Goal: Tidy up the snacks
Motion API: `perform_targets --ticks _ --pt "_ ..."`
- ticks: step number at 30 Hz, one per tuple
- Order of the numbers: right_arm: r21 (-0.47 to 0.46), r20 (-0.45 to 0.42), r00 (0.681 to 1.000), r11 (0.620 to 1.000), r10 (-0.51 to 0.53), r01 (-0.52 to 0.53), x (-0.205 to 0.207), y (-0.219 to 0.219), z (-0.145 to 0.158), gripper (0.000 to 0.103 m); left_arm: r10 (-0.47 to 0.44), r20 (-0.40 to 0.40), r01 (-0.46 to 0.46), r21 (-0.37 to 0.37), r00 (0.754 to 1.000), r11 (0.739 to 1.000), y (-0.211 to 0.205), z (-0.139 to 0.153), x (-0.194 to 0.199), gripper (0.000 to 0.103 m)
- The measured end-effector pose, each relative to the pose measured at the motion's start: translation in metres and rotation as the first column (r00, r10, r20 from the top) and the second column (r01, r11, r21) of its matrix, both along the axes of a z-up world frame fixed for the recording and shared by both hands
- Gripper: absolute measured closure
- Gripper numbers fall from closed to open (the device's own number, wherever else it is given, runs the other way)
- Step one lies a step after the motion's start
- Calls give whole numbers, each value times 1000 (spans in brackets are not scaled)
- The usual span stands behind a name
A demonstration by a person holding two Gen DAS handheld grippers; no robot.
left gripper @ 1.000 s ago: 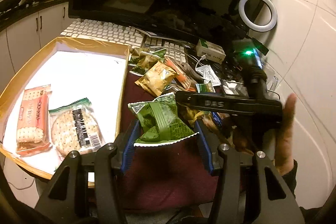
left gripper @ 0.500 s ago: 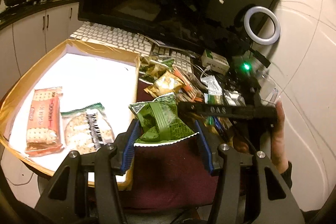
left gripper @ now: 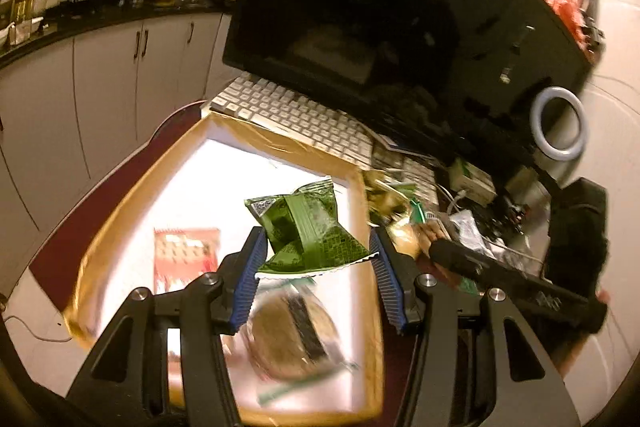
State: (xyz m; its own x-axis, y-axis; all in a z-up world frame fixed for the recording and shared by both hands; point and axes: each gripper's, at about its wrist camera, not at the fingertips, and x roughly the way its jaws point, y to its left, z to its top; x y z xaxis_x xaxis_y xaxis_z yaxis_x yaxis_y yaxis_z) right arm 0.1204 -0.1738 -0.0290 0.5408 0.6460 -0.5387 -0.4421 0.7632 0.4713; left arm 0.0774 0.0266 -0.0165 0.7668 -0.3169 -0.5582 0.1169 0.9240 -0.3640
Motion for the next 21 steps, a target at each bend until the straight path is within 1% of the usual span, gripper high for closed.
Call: perform_targets --ticks 2,3,5,7,9,11,13,16,20,21 --pt "-13 -14 1000 1000 14 -14 19 20 3 27 -15 -40 16 28 999 999 5 -4 20 49" --pt "-22 -15 1000 1000 13 -14 25 28 3 27 -31 -70 35 57 997 998 5 -9 30 49" --pt "-67 -25 1000 998 -1 0 41 44 4 27 -37 -111 49 107 993 993 4 -19 44 49" --pt "-96 -45 999 995 -13 9 54 55 -1 27 -48 -185 77 151 982 986 -3 -32 58 49" --pt "-117 -60 998 993 -24 17 67 64 -9 27 -60 -231 103 182 971 978 -8 -42 67 49" --pt "-125 -91 996 992 -18 6 73 66 -19 27 -67 -258 120 194 964 974 -11 -48 70 49" --pt "-137 -105 994 991 -14 -1 75 71 -28 27 -56 -281 119 212 958 970 -13 -53 74 48" --pt "-177 -99 995 984 -15 -2 74 74 -36 27 -42 -302 120 244 952 962 -14 -60 74 48" --pt "-267 -56 998 964 -29 13 71 84 -38 24 -47 -332 135 249 942 959 -11 -66 73 47" --pt "-277 -48 998 961 -28 14 70 85 -38 24 -48 -333 135 244 942 960 -10 -66 73 47"
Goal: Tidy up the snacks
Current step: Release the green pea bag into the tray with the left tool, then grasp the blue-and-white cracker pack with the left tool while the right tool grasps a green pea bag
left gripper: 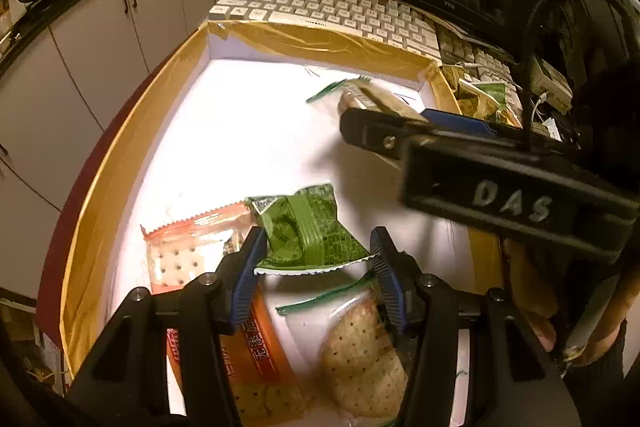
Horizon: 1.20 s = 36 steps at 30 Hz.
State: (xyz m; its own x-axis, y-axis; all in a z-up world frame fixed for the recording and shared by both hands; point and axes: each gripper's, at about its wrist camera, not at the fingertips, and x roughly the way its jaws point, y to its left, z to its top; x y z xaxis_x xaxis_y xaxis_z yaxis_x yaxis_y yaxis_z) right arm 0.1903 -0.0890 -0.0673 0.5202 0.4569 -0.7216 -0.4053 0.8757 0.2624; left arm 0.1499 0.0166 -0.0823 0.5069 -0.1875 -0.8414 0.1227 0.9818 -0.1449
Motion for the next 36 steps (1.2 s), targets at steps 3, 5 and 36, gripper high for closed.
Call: perform_targets --ticks 3,5,36 --pt "28 0 1000 999 14 -14 2 -4 0 21 1 23 -1 -8 1000 1000 2 4 -6 29" --pt "112 -25 999 993 41 -37 4 -10 1 21 5 43 -4 -15 999 1000 2 6 -9 23" --pt "308 44 957 915 -288 261 -115 -235 7 21 -182 269 211 -83 946 974 -115 21 -129 18"
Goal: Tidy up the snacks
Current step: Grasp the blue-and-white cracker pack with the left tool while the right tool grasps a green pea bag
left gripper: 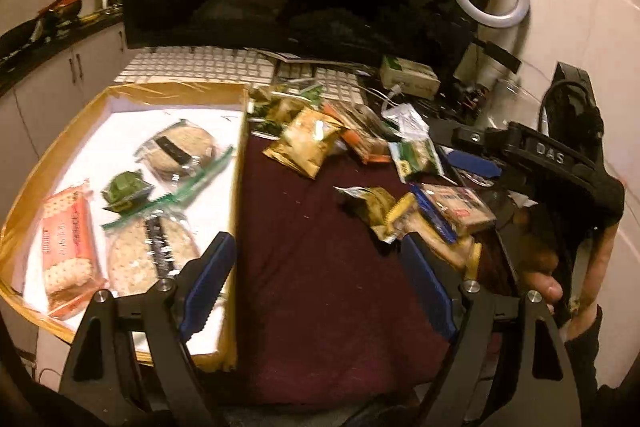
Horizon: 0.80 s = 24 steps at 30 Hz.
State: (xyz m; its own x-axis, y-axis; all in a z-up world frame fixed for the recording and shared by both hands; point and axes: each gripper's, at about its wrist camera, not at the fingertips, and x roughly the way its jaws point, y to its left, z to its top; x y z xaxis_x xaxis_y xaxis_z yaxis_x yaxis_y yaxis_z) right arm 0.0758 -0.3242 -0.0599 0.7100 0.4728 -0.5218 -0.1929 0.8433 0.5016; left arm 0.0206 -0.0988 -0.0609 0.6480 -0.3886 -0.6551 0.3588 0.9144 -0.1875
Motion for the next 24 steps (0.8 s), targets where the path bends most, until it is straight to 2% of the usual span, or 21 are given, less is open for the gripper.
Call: perform_targets --ticks 4,7,9,13,17,19,22,24 --pt "0 -13 1000 1000 -14 14 2 -9 -3 21 -66 -23 66 -7 998 998 -19 -1 1 18" --pt "-28 -14 998 998 -56 56 2 -21 -1 21 -164 14 162 81 986 983 -49 2 3 18" --pt "-48 -27 994 993 -105 104 1 -34 1 21 -249 30 242 143 968 960 -73 1 8 18" --pt "-24 -76 982 985 -174 173 0 -58 -3 21 -369 -17 364 210 929 907 -111 -5 29 18" --pt "11 -122 968 975 -221 224 -5 -78 -13 21 -431 -48 428 260 901 865 -138 -9 49 18" --pt "28 -134 964 971 -232 238 -6 -84 -16 21 -482 -78 481 306 873 821 -154 -14 56 18" --pt "30 -138 960 968 -242 248 -6 -91 -18 21 -583 -131 588 347 802 731 -175 -17 54 17" --pt "36 -133 961 968 -242 249 -7 -93 -18 21 -625 -162 630 396 764 668 -189 -23 52 17"
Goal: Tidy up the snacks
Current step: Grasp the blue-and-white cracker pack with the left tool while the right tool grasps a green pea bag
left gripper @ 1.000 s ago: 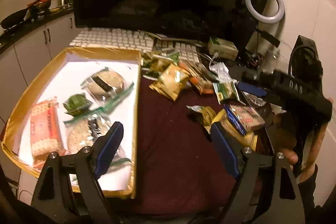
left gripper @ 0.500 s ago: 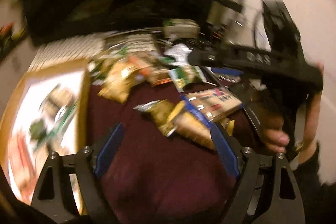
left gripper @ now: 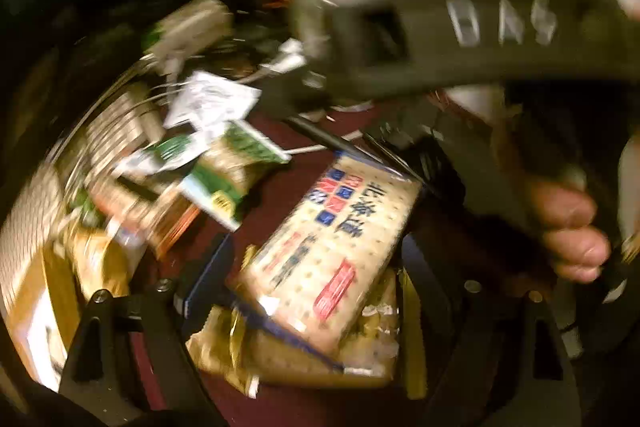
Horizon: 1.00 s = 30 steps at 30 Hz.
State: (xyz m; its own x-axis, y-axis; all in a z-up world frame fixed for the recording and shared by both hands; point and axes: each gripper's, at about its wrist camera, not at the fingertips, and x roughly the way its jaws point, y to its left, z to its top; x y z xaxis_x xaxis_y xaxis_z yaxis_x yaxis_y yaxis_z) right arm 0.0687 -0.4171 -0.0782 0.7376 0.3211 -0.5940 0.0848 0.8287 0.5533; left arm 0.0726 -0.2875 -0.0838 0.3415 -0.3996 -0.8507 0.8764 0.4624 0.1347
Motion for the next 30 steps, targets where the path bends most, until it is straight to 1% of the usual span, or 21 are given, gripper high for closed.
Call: perform_targets --ticks 1,3,4,6,7,8,9,10,12,15,18,20,21,22,23,24,25,27,28,29,30 --pt "-4 -4 1000 1000 -7 7 1 0 -1 21 -24 -15 25 43 1000 999 -8 -7 2 18" --pt "0 -4 1000 1000 -6 6 -1 -3 -3 21 -15 -60 18 46 998 999 -11 -13 8 18" --pt "8 -5 1000 1000 -2 2 0 -3 -3 21 1 -74 2 36 997 999 -10 -14 11 20" --pt "12 -3 1000 1000 3 -3 1 -2 -5 21 10 -90 -11 -10 996 1000 -3 -11 13 29" --pt "11 -1 1000 1000 13 -13 2 0 -6 21 26 -113 -30 -36 993 999 3 -10 15 35" --pt "8 2 1000 1000 26 -26 4 4 -7 21 38 -125 -43 -46 992 998 8 -9 15 39" --pt "5 6 999 999 35 -35 3 7 -6 21 60 -131 -68 -57 990 996 14 -10 15 39" --pt "1 11 999 999 47 -47 3 10 -5 21 73 -123 -81 -62 990 995 18 -10 14 41" --pt "-10 25 997 997 74 -74 3 17 -2 21 127 -97 -136 -102 987 985 31 -5 11 43" --pt "-22 31 994 994 106 -106 7 29 -1 21 186 -154 -217 -214 970 952 61 7 5 45" --pt "-16 -5 994 994 106 -106 20 38 -5 21 281 -166 -319 -292 945 902 88 15 1 46" --pt "-15 -42 994 995 96 -97 32 44 -9 21 367 -185 -410 -341 911 846 113 22 0 46" --pt "-23 -56 994 995 93 -95 38 48 -11 21 417 -187 -456 -368 890 810 128 24 -1 46" --pt "-39 -71 994 995 87 -89 44 52 -11 21 448 -183 -483 -388 875 785 139 29 -2 46" --pt "-68 -87 993 994 79 -85 50 58 -12 21 479 -187 -511 -405 858 758 150 31 -4 46" --pt "-96 -112 991 992 68 -79 56 61 -15 21 498 -194 -531 -416 845 738 161 33 -8 46" --pt "-113 -137 989 991 53 -69 60 65 -17 21 527 -207 -559 -436 825 705 175 37 -10 46" --pt "-177 -145 989 983 20 -45 64 73 -17 23 560 -236 -597 -475 794 647 200 45 -15 47" --pt "-202 -148 989 979 11 -41 64 76 -17 24 578 -253 -617 -498 776 609 212 47 -15 47" --pt "-234 -148 989 972 -5 -30 62 78 -16 34 587 -263 -627 -508 766 590 218 49 -17 47" --pt "-270 -150 988 963 -27 -15 60 79 -16 49 600 -275 -641 -521 751 564 229 51 -20 47"
